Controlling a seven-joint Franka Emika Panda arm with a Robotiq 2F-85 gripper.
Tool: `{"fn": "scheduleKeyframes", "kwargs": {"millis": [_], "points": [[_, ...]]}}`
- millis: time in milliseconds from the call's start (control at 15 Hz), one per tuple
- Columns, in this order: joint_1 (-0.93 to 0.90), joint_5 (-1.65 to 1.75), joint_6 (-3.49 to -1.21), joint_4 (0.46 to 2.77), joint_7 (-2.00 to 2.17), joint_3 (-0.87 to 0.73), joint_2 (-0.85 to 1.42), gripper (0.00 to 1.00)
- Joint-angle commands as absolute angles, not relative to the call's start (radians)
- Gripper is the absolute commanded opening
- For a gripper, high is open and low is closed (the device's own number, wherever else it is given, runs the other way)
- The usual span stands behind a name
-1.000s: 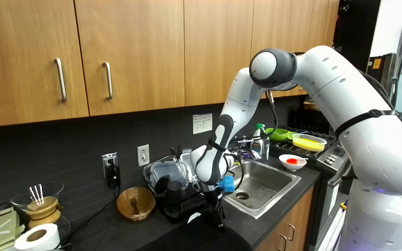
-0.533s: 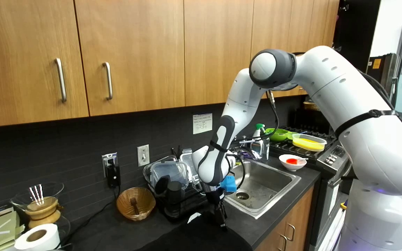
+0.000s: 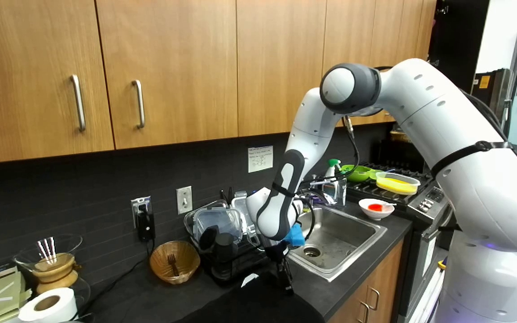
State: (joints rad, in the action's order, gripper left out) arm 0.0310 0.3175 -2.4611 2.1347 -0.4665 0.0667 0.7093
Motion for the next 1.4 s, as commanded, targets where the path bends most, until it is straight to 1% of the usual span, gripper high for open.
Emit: {"fn": "scheduleKeyframes", "kwargs": {"millis": [0, 1133, 1200, 1267, 1333], "points": [[0.003, 0.355, -2.474, 2.149, -0.445, 0.049, 0.705, 1.00], [-0.063, 0.387, -2.465, 2.147, -0.386, 0.045, 0.704, 1.00], [-0.061, 0.386, -2.471, 2.148, -0.387, 0.046, 0.705, 0.92], [-0.057, 0.384, -2.475, 2.147, -0.392, 0.046, 0.708, 0.74], [-0.052, 0.382, -2.481, 2.148, -0.395, 0.048, 0.709, 0.68]]}}
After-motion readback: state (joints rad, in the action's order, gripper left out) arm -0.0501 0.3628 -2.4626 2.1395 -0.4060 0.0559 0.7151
